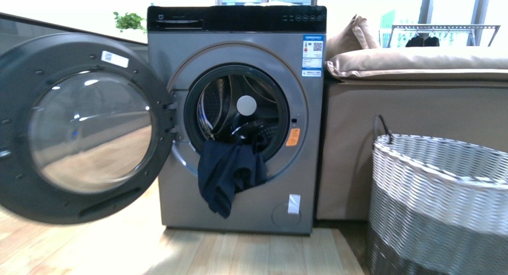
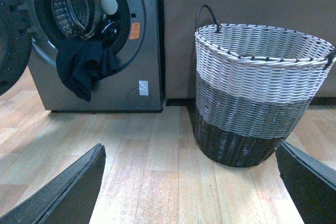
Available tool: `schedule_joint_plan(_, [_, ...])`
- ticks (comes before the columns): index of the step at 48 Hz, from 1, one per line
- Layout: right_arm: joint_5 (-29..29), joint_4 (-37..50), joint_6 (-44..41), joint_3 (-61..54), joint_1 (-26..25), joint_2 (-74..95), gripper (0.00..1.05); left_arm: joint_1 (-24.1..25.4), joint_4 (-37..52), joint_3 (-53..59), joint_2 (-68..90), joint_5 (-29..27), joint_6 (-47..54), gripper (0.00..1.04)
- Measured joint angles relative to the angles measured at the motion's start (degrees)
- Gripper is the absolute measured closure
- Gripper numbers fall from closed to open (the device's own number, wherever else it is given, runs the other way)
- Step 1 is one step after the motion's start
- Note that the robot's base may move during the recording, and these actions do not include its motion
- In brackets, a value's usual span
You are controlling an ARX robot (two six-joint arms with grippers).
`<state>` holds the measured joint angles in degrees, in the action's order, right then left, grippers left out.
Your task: Collect clothes from washing machine
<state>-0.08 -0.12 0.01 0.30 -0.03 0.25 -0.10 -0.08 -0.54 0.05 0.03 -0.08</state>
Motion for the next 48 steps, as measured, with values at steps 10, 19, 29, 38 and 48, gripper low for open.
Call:
schedule_joint_plan(10, [0.02, 0.02, -0.02, 0.02, 0.0, 0.0, 0.08, 0.0, 0.0, 0.0, 0.0, -0.04, -0.02, 0.07])
schedule_joint_plan(19, [-0.04, 0.0, -0.02, 0.02, 0.0, 0.0, 0.08, 0.0, 0.0, 0.0, 0.04, 0.0, -0.02, 0.07])
schedule_joint_plan(29, [0.07, 0.0, 0.0, 0.02, 0.0, 0.0, 0.08, 0.0, 0.0, 0.0, -0.04, -0.02, -0.02, 0.07])
schedule_joint_plan(38, [0.13, 0.0, 0.0, 0.0, 0.0, 0.0, 0.08, 0.0, 0.0, 0.0, -0.04, 0.02, 0.02, 0.07])
schedule_joint_plan(48, [0.04, -0.02, 0.0, 0.0, 0.0, 0.02, 0.08, 0.0, -0.02, 0.0, 0.04, 0.15, -0.02, 0.07])
